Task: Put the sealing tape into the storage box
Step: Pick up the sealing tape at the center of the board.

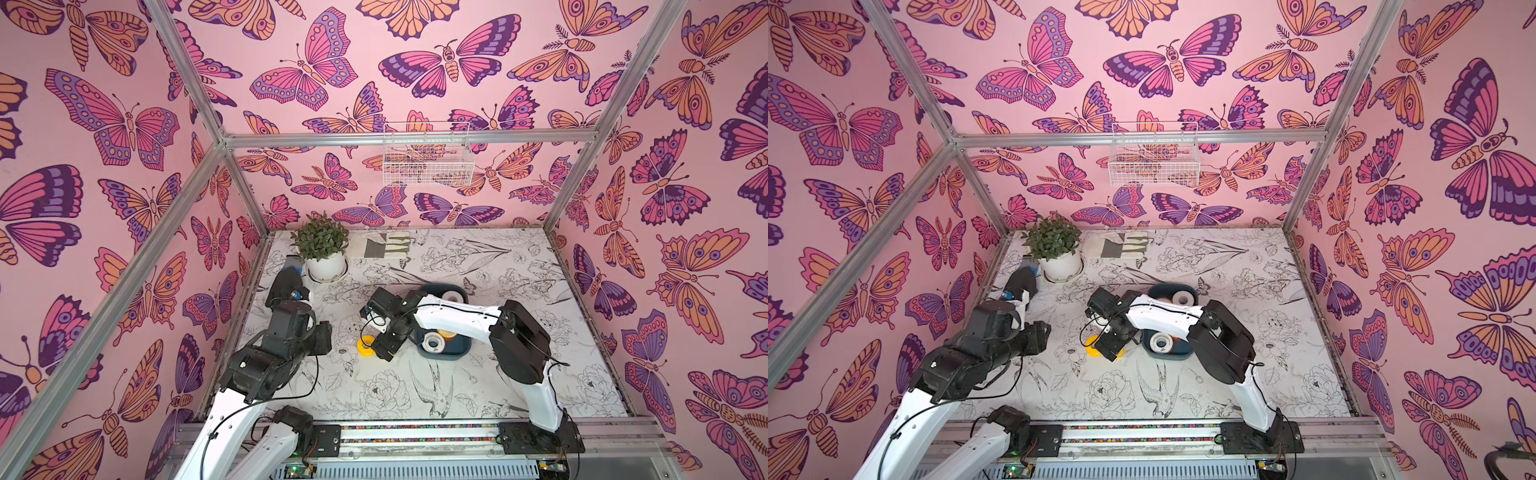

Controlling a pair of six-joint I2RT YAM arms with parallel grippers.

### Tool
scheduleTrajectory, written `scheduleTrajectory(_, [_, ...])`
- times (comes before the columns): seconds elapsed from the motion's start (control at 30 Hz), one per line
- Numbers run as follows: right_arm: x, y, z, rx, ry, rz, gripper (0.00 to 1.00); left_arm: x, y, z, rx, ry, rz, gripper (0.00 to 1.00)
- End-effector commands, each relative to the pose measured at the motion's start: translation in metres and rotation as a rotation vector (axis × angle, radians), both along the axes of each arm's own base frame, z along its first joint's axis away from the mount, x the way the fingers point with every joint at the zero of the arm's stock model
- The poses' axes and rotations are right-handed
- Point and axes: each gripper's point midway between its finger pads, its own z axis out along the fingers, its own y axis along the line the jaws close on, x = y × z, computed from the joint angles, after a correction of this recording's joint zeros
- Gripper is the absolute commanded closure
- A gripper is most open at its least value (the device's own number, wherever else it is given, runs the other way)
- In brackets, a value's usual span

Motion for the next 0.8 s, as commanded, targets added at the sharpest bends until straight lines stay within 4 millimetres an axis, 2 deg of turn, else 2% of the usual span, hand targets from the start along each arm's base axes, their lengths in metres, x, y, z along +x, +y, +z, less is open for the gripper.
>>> scheduleTrajectory(0.0, [-0.004,0.003,-0.004,-0.028,-0.011,0.013,0.09,0.001,-0.005,-0.004,-0.014,0.007,-0.031,0.41])
scheduleTrajectory(0.2, [0.005,0.003,-0.013,-0.057,-0.052,-0.005,0.13,-0.001,-0.007,-0.001,-0.031,-0.013,-0.043,0.4])
scheduleTrajectory(0.43, [0.005,0.003,-0.026,-0.091,-0.053,-0.015,0.23,-0.002,-0.01,-0.002,-0.047,-0.015,-0.061,0.38])
scheduleTrajectory(0.77, [0.003,0.0,-0.022,-0.097,-0.047,-0.027,0.38,-0.002,-0.01,-0.002,-0.047,-0.017,-0.058,0.38])
